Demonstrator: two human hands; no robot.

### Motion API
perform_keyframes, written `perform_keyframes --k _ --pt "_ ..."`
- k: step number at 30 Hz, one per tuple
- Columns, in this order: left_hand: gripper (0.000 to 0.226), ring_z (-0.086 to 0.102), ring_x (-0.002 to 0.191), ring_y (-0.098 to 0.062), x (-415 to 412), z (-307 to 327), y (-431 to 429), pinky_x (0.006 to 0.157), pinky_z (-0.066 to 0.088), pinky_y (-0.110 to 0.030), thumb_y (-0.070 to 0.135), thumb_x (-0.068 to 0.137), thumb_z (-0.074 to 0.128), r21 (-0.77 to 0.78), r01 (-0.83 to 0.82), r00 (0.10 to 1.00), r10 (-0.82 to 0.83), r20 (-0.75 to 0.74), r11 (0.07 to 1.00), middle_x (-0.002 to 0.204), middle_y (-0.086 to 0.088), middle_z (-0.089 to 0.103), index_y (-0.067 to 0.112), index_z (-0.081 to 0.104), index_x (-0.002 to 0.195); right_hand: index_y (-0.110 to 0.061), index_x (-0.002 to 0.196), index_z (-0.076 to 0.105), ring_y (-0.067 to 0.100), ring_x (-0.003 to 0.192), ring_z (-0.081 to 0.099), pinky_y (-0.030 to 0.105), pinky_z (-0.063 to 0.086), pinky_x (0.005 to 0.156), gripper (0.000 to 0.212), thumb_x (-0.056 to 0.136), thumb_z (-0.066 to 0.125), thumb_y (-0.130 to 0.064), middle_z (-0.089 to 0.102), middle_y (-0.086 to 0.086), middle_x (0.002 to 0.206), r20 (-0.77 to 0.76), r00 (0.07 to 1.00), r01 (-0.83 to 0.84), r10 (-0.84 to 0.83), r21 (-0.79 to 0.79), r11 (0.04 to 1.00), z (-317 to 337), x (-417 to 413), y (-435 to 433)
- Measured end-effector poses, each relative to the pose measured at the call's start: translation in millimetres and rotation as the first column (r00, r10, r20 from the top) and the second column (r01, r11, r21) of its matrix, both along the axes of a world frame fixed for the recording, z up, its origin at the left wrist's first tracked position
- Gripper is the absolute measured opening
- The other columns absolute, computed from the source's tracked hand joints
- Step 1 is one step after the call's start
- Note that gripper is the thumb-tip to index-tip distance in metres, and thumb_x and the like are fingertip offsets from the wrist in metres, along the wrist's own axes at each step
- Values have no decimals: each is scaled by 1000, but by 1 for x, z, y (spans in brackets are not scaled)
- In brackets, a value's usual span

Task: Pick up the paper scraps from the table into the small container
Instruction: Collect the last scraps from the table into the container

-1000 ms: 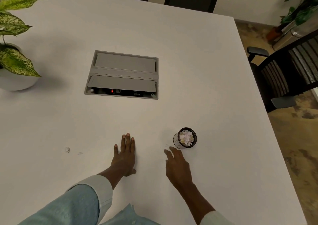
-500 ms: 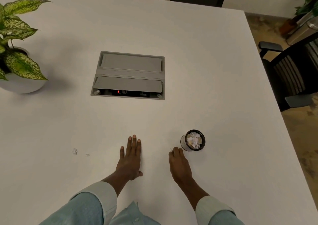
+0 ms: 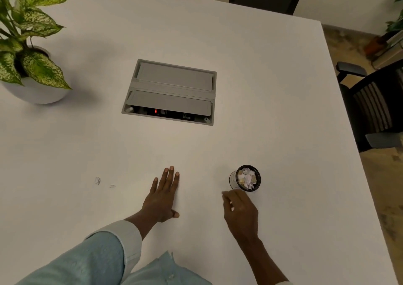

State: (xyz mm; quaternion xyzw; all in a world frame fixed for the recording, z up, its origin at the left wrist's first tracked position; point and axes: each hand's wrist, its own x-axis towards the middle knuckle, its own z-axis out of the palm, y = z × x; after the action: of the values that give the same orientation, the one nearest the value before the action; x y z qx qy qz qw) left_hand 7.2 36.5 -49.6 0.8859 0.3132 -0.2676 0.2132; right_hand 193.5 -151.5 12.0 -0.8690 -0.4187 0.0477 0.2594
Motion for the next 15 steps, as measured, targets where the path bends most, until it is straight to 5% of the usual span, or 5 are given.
perform_keyframes --k 5,15 --pt "141 -39 149 -26 -6 -5 3 130 -2 -51 66 78 74 20 7 999 -8 45 1000 158 -6 -48 18 -35 154 -16 91 72 17 75 65 32 53 62 6 90 71 -10 67 0 88 74 980 177 -185 106 978 21 44 9" --pt "116 -30 154 -21 -31 -1 2 131 2 -41 51 91 69 7 -49 988 47 148 999 165 -1 -35 15 -16 161 -23 100 68 24 102 62 32 50 67 19 85 73 -14 64 -2 107 57 985 168 -164 -77 983 11 71 9"
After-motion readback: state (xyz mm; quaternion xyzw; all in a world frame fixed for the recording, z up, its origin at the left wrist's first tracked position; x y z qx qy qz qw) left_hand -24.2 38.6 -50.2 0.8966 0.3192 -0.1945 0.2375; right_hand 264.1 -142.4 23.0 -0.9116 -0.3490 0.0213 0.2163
